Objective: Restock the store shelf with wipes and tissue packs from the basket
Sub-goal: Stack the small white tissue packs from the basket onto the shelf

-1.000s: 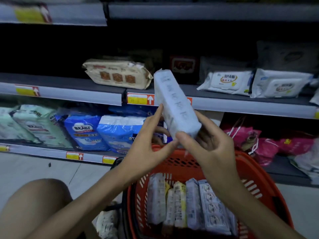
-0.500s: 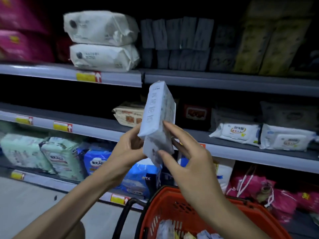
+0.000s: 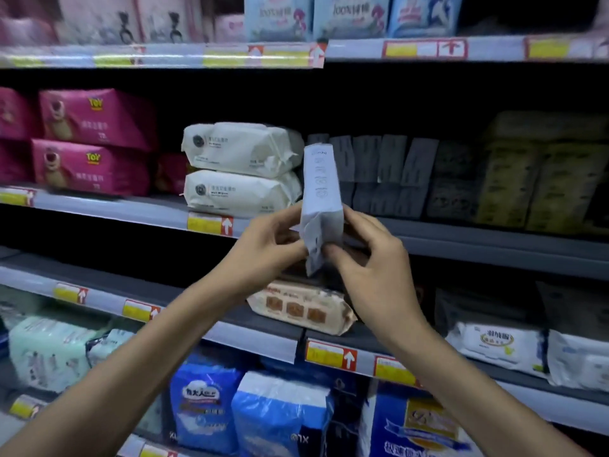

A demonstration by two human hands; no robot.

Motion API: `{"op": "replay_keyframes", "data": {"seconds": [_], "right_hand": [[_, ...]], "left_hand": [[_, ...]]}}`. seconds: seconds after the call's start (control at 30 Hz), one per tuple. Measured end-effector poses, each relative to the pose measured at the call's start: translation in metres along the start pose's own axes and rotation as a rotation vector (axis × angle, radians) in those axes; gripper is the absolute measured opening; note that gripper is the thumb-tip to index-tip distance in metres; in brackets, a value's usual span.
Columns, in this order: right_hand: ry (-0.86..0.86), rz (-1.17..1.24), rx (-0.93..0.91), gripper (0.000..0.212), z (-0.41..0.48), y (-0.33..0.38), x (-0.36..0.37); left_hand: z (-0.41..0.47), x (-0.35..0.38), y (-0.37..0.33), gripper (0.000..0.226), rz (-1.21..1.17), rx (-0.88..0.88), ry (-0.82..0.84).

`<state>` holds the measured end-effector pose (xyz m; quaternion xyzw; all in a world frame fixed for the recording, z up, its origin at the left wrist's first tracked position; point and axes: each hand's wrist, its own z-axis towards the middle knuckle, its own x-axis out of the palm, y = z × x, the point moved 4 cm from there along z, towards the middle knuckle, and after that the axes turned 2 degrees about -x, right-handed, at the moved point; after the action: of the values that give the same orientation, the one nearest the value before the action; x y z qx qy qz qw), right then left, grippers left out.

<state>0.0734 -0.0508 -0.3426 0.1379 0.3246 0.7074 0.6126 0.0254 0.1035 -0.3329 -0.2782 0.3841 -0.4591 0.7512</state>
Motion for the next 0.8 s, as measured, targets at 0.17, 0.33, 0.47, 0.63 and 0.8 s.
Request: {"op": "replay_keyframes", "data": {"seconds": [0.17, 0.33, 0.47, 0.63, 0.8], "right_hand": [[-0.072, -0.142, -0.01, 0.044, 0.06, -0.019, 0.023], [-0.129, -0.262, 0.11, 0.029, 0.072, -0.053, 0.039], [-0.165, -0.322, 0.121, 0.023, 0.072, -0.053, 0.037], [-0.133, -0.313, 0.214, 0.023, 0.068, -0.047, 0.027], [-0.037, -0.27, 0.271, 0.045, 0.052, -0.041, 0.013]], "left_hand": [[0.046, -0.03, 0.012, 0.01, 0.287, -0.022, -0.28], [0.049, -0.015, 0.038, 0.027, 0.403, -0.17, -0.501], [0.053, -0.007, 0.043, 0.022, 0.367, -0.192, -0.536], [0.044, -0.002, 0.045, 0.019, 0.273, -0.226, -0.419], [0.021, 0.004, 0.04, 0.049, 0.216, -0.272, -0.321]]}}
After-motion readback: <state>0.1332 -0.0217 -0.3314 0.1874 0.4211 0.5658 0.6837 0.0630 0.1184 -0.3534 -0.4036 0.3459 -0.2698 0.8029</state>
